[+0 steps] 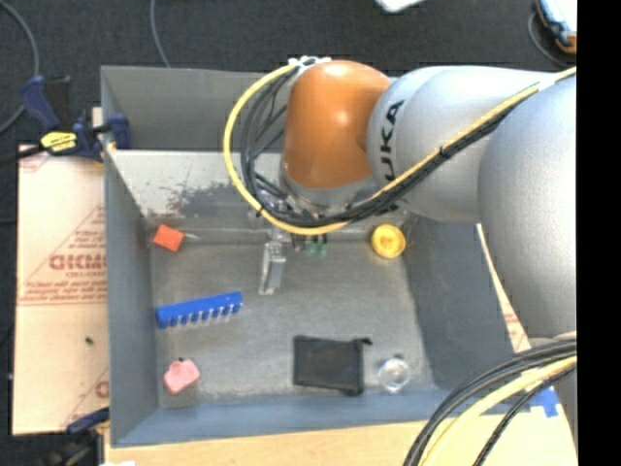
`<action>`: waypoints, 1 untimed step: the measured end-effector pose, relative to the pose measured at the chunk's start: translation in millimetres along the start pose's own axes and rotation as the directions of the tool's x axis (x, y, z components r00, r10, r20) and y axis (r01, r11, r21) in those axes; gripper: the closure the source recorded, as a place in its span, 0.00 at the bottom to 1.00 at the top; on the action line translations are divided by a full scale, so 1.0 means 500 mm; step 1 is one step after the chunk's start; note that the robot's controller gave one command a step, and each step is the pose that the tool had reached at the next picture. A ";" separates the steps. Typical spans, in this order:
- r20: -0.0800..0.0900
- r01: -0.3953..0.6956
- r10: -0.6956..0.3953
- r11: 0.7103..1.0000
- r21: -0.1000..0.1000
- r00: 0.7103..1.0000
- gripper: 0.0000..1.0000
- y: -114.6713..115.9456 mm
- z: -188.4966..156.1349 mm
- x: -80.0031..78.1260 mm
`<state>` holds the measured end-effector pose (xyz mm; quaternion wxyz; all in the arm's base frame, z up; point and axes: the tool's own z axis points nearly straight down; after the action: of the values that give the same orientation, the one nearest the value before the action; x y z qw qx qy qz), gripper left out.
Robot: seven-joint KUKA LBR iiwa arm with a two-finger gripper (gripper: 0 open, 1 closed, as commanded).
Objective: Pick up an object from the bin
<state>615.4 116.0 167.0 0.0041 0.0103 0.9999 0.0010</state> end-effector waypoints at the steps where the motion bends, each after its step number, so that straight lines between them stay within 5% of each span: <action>1: -0.003 0.277 -0.277 0.961 -0.001 0.961 0.00 0.128 0.200 0.013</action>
Offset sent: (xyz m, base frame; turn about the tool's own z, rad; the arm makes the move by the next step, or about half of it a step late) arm -0.0562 -0.0129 -0.0888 -0.3269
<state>611.0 180.2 67.4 0.0029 -0.1296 0.9916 0.0005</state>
